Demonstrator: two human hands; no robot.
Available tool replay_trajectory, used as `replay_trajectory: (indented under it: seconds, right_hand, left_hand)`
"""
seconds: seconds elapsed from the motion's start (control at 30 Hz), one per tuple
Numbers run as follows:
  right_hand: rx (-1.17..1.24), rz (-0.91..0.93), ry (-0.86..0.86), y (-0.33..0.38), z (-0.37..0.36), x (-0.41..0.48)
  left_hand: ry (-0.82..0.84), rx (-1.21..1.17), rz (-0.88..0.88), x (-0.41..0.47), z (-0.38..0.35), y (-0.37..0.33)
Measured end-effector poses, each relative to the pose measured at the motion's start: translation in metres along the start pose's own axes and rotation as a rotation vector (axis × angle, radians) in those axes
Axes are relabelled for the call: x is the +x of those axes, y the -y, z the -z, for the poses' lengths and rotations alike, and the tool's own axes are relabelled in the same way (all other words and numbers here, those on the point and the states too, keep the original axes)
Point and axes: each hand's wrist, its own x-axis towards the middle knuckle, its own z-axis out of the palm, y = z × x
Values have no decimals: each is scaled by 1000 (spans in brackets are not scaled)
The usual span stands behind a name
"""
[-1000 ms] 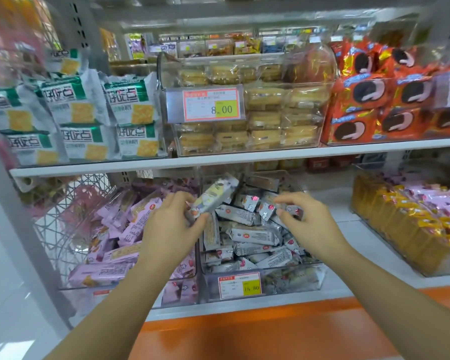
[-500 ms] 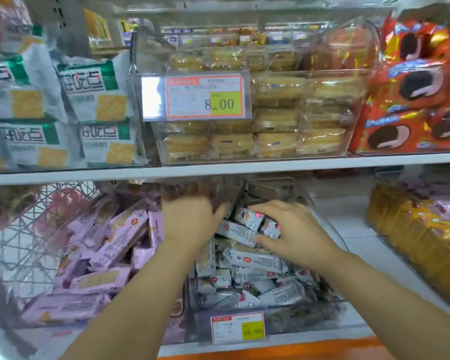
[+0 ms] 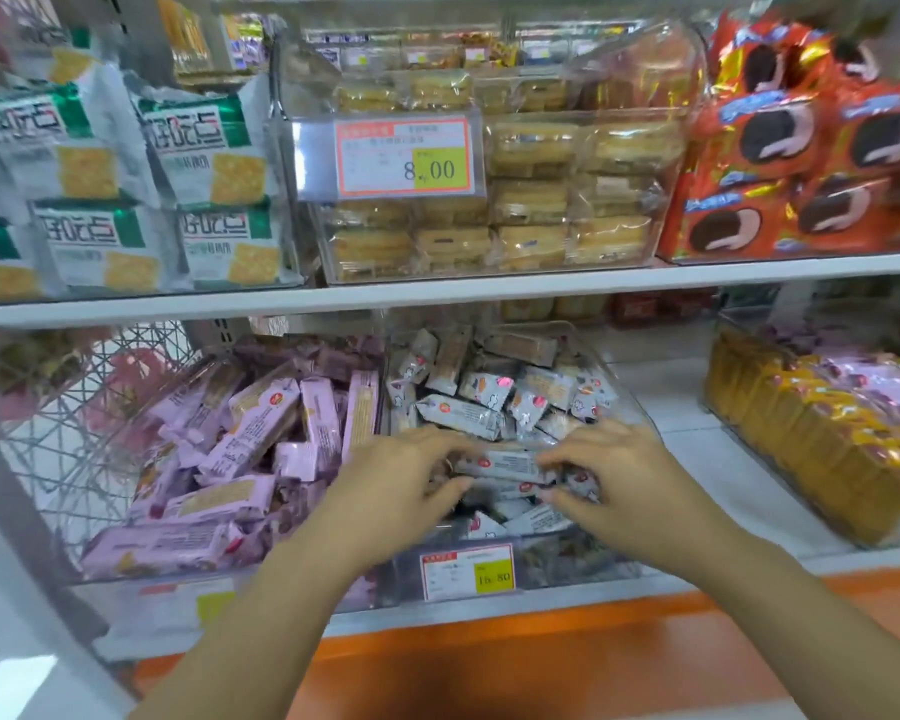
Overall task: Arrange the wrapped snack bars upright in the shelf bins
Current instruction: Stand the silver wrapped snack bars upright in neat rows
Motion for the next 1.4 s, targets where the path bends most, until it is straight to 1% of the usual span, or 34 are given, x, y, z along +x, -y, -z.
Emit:
replay_trajectory:
  seconds: [0.07, 0.1, 0.2, 0.3, 0.4, 0.47, 0.57, 0.67, 0.8, 0.9, 0.97, 1.1, 1.17, 1.27, 1.33, 1.4]
  right_hand:
    - [-82, 6, 155, -3, 3, -8]
    - [-91, 1, 203, -5, 4, -10]
    - [-111, 0, 253, -7, 6, -12]
    - [-87, 6, 287, -10, 6, -9]
    - [14, -38, 348, -14, 5, -4]
    - [131, -101, 346, -14, 5, -2]
    - [229, -121, 313, -14, 6, -4]
    - [262, -132, 280, -14, 9, -4]
    - [242, -115, 241, -10, 13, 1]
    - [313, -114, 142, -8, 21, 6]
    - [362, -120, 17, -9, 25, 5]
    - [548, -208, -359, -10, 20, -4]
    - [598, -269, -555, -9, 10, -8]
    - [712, -408, -812, -13, -1, -9]
    - [784, -515, -912, -19, -3, -4]
    - [777, -601, -917, -26, -4, 6]
  left_hand:
    - [90, 8, -1, -5, -7, -10]
    - [134, 31, 6, -5, -10, -14]
    - [233, 106, 34, -1, -18, -20]
    - [283, -14, 65, -3, -28, -21]
    - [316, -130, 89, -6, -31, -17]
    - [325, -205, 104, -6, -29, -13]
    - [312, -223, 80, -6, -24, -9]
    - [265, -170, 47, -5, -22, -10]
    - [282, -5, 45, 4, -23, -12]
    - [301, 87, 56, 10, -21, -13]
    - [281, 134, 46, 12, -17, -10]
    - [103, 167, 28, 6, -4, 1]
    - [15, 159, -14, 0, -2, 6]
    - [-62, 258, -83, -10, -5, 11]
    - [-76, 277, -73, -15, -7, 17]
    - [-105, 231, -84, -19, -7, 23]
